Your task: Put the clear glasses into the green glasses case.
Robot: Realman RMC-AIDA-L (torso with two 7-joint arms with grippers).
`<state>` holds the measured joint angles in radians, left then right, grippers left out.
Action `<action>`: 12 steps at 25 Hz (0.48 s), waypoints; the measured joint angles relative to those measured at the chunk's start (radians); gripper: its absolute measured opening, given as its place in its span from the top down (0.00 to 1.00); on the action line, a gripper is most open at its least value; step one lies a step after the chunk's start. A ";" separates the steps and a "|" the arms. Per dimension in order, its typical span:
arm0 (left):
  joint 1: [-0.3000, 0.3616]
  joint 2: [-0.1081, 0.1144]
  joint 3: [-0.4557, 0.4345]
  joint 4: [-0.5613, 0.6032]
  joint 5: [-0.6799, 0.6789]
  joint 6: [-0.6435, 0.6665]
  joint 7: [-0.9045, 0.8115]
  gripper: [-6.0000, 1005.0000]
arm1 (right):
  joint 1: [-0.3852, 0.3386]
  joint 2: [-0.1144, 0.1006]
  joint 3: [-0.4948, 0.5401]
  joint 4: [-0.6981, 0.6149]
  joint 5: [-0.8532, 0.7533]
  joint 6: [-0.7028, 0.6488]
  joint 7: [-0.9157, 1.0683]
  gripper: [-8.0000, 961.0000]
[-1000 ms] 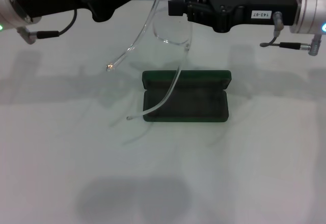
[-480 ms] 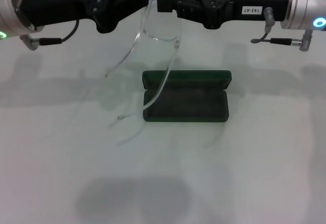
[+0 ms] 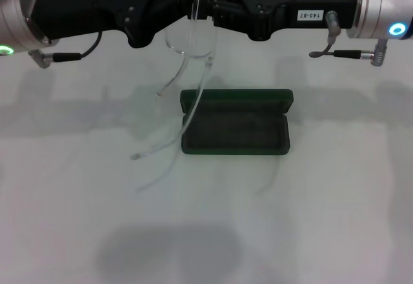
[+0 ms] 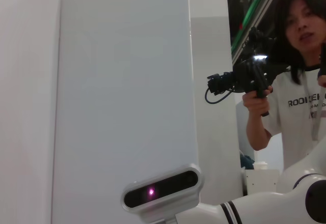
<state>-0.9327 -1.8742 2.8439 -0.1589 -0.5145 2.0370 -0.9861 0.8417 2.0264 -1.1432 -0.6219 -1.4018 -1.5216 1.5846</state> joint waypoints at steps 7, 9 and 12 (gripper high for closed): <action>0.016 0.000 0.000 -0.001 -0.013 0.000 0.024 0.95 | 0.000 0.001 -0.012 0.001 0.005 -0.007 0.000 0.89; 0.022 0.000 0.000 -0.001 -0.024 0.000 0.031 0.95 | 0.000 0.002 -0.012 0.001 0.006 -0.011 0.001 0.89; 0.032 -0.001 0.000 -0.001 -0.044 0.000 0.040 0.95 | -0.001 0.002 -0.013 0.001 0.014 -0.016 0.002 0.89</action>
<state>-0.9009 -1.8756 2.8440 -0.1602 -0.5586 2.0370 -0.9461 0.8402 2.0280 -1.1559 -0.6212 -1.3874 -1.5372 1.5863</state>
